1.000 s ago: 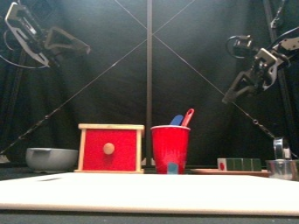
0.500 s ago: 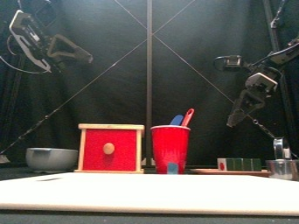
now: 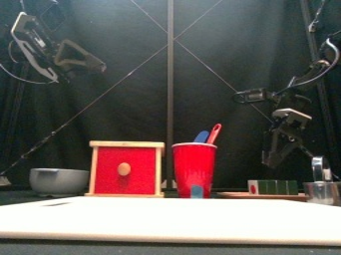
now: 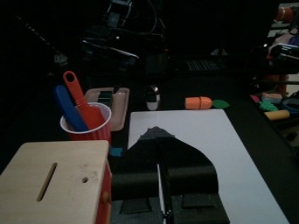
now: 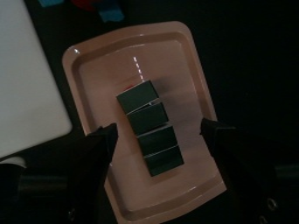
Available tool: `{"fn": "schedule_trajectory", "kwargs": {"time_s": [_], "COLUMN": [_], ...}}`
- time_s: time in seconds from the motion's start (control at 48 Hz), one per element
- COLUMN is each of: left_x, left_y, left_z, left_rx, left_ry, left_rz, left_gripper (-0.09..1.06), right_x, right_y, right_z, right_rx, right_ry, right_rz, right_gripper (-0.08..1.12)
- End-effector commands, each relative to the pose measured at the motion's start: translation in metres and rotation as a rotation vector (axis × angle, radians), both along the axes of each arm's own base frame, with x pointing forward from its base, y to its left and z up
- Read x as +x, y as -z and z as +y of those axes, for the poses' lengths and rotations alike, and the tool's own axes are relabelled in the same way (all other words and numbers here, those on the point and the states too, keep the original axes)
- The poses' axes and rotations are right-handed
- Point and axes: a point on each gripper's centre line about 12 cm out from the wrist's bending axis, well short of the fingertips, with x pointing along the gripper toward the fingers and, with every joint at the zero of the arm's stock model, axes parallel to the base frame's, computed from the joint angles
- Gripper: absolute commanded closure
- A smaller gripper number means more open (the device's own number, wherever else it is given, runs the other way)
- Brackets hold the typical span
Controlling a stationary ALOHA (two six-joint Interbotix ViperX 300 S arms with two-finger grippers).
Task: Place sushi on board then cut the sushi with the knife then place the pieces on the plate
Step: Place the sushi on the board
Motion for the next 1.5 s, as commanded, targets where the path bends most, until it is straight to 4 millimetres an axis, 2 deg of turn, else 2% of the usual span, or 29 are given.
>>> {"fn": "schedule_trajectory", "kwargs": {"time_s": [0.021, 0.312, 1.021, 1.083, 1.375, 1.5], "left_x": [0.002, 0.000, 0.000, -0.001, 0.000, 0.000], "left_y": [-0.005, -0.001, 0.000, 0.001, 0.000, -0.001], "left_z": [0.001, 0.003, 0.003, 0.003, 0.003, 0.003], "left_rx": [0.001, -0.001, -0.001, -0.003, -0.004, -0.007], "left_ry": [-0.005, -0.013, -0.013, -0.013, -0.014, -0.014], "left_rz": [-0.018, -0.008, -0.005, -0.003, -0.005, -0.008], "left_gripper": [0.99, 0.99, 0.99, 0.99, 0.99, 0.99], "right_x": [0.006, 0.012, 0.011, 0.012, 0.012, 0.012], "right_y": [-0.001, 0.019, 0.041, 0.042, 0.041, 0.029], "right_z": [-0.009, -0.014, -0.021, -0.021, -0.020, -0.018], "right_rx": [-0.012, 0.023, 0.062, 0.062, 0.068, 0.082], "right_ry": [0.005, -0.018, -0.020, -0.024, -0.022, -0.002], "right_rz": [0.007, 0.079, 0.115, 0.113, 0.118, 0.106], "right_gripper": [0.00, 0.00, 0.03, 0.06, 0.38, 0.40]}}
